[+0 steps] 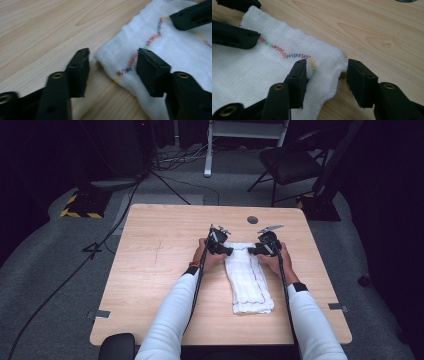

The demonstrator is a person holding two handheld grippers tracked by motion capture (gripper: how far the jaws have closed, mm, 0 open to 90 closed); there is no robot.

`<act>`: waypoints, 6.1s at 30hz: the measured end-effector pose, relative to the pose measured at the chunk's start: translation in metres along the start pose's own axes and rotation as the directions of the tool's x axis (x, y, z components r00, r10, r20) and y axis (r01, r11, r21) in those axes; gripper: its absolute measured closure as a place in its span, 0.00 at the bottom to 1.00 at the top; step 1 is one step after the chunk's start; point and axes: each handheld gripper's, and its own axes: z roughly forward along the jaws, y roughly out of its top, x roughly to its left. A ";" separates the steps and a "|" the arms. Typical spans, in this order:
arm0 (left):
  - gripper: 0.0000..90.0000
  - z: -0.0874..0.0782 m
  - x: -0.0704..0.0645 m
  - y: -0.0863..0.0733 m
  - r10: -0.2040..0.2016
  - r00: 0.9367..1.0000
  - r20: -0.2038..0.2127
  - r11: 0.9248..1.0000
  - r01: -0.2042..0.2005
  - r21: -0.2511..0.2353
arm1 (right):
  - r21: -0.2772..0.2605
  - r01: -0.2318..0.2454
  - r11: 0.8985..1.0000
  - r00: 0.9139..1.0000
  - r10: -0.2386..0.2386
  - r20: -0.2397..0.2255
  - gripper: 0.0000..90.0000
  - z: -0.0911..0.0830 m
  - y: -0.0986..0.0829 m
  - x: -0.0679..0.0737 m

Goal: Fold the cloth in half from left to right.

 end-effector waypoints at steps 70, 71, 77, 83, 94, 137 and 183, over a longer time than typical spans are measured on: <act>0.94 -0.083 -0.058 -0.022 0.357 0.916 0.182 0.917 -0.307 -0.254 | -0.266 0.243 0.933 0.949 -0.286 -0.135 0.93 -0.111 -0.047 0.030; 0.94 -0.084 -0.060 -0.025 0.365 0.914 0.179 0.915 -0.316 -0.251 | -0.264 0.244 0.933 0.947 -0.288 -0.141 0.93 -0.112 -0.049 0.030; 0.94 -0.087 -0.068 -0.035 0.373 0.902 0.217 0.914 -0.317 -0.253 | -0.249 0.270 0.930 0.934 -0.316 -0.166 0.93 -0.120 -0.058 0.033; 0.94 -0.090 -0.080 -0.044 0.404 0.884 0.235 0.907 -0.353 -0.231 | -0.236 0.296 0.926 0.920 -0.343 -0.191 0.93 -0.127 -0.068 0.040; 0.94 -0.092 -0.093 -0.063 0.443 0.859 0.257 0.894 -0.401 -0.200 | -0.207 0.317 0.926 0.906 -0.360 -0.224 0.93 -0.131 -0.088 0.048; 0.66 -0.109 -0.126 -0.105 0.529 0.802 0.276 0.848 -0.512 -0.139 | -0.186 0.289 0.939 0.932 -0.321 -0.168 0.78 -0.151 -0.137 0.051; 0.19 -0.124 -0.102 -0.101 0.505 0.856 0.110 0.863 -0.500 -0.072 | -0.134 0.333 0.933 0.938 -0.343 -0.056 0.35 -0.144 -0.117 0.063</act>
